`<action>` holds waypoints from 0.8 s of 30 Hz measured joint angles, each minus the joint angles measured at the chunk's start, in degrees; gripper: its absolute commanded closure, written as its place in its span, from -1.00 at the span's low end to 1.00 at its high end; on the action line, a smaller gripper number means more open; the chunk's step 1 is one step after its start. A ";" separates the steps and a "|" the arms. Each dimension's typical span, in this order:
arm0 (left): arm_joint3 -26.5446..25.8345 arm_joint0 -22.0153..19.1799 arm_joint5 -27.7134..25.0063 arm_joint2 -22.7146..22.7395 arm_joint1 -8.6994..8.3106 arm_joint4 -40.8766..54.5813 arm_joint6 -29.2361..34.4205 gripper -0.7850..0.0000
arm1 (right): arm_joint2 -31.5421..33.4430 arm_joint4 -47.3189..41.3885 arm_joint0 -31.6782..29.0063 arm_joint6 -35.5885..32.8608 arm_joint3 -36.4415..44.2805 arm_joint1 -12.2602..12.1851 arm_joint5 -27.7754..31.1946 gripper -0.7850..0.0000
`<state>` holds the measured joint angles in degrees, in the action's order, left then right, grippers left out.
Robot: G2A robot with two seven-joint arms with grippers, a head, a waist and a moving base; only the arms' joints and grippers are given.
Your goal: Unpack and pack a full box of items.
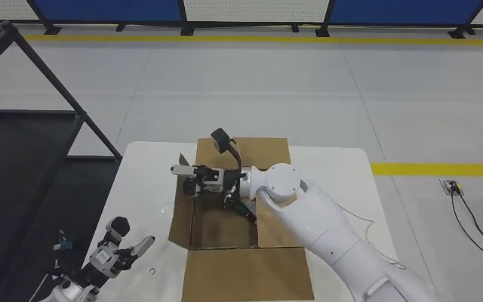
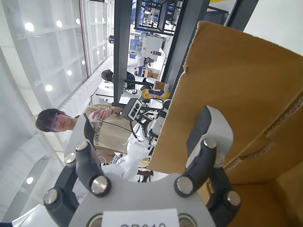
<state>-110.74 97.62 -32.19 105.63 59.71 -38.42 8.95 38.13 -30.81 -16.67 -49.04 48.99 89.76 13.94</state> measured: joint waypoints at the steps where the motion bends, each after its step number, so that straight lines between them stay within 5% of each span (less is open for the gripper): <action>1: -0.15 -0.12 -0.07 0.12 0.00 0.36 0.13 -1.00 | -0.26 -0.24 0.13 -0.23 -0.42 0.34 0.17 -1.00; 24: -2.72 -2.77 2.10 -1.33 -0.09 0.89 6.15 -1.00 | -1.77 -3.40 1.69 -4.98 -10.22 6.60 5.14 -1.00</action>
<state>-113.46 94.85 -30.09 104.30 59.61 -37.53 15.10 36.36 -34.21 -14.98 -54.02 38.77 96.36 19.09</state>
